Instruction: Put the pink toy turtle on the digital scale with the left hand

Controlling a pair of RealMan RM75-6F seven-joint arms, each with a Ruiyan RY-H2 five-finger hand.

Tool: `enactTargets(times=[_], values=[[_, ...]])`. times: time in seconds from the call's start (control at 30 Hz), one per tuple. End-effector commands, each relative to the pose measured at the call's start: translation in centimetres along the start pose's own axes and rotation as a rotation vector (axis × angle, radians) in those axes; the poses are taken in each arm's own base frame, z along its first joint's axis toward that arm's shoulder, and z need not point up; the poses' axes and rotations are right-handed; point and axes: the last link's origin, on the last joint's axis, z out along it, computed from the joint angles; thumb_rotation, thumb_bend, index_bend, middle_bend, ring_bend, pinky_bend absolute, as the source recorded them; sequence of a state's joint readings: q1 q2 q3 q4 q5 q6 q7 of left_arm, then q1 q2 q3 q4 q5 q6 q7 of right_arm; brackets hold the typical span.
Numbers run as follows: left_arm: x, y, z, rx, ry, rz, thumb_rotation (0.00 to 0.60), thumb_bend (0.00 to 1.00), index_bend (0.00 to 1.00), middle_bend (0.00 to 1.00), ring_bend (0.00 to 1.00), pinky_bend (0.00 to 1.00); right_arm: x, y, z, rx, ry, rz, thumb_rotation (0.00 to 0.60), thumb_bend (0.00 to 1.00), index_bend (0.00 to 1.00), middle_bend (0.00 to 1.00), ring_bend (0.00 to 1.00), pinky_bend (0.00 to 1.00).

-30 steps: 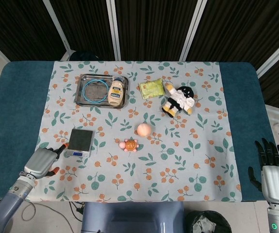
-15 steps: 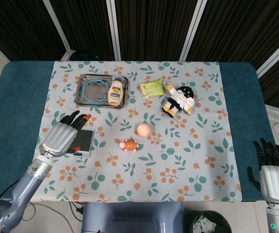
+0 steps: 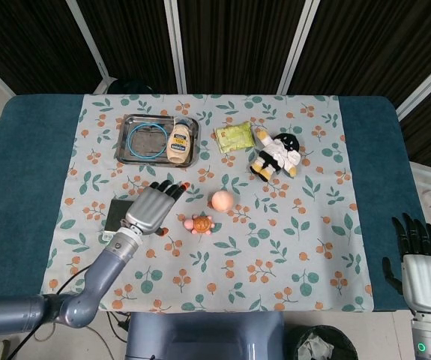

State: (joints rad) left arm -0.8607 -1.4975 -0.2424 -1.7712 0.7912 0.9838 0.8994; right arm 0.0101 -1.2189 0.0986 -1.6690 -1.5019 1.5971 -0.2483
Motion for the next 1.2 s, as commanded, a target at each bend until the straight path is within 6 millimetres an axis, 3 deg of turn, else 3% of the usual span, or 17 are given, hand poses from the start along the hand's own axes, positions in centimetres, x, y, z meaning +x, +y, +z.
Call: enactTargets(times=[0.03, 0.5, 0.87, 1.2], values=[[-0.8, 1.0, 0.5, 0.002, -0.02, 0.033, 0.6, 0.06, 0.1, 0.24, 0.19, 0.34, 0.0, 0.0, 0.0, 0.001, -0.002, 0.0, 0.6, 0.5, 0.01, 0.0, 0.01, 0.0], [-3.3, 5.0, 2.9, -0.015, -0.058, 0.077, 0.6, 0.07, 0.18, 0.32, 0.26, 0.4, -0.2, 0.1, 0.1, -0.002, -0.011, -0.004, 0.6, 0.5, 0.01, 0.0, 0.01, 0.0], [-4.4, 6.3, 4.1, -0.004, -0.074, 0.116, 0.6, 0.1, 0.2, 0.32, 0.26, 0.4, -0.1, 0.2, 0.1, -0.001, -0.012, 0.0, 0.6, 0.5, 0.01, 0.0, 0.01, 0.0], [-4.9, 7.6, 4.8, -0.015, -0.06, 0.162, 0.6, 0.15, 0.3, 0.34, 0.27, 0.4, -0.3, 0.2, 0.2, -0.002, -0.024, 0.0, 0.6, 0.5, 0.01, 0.0, 0.01, 0.0]])
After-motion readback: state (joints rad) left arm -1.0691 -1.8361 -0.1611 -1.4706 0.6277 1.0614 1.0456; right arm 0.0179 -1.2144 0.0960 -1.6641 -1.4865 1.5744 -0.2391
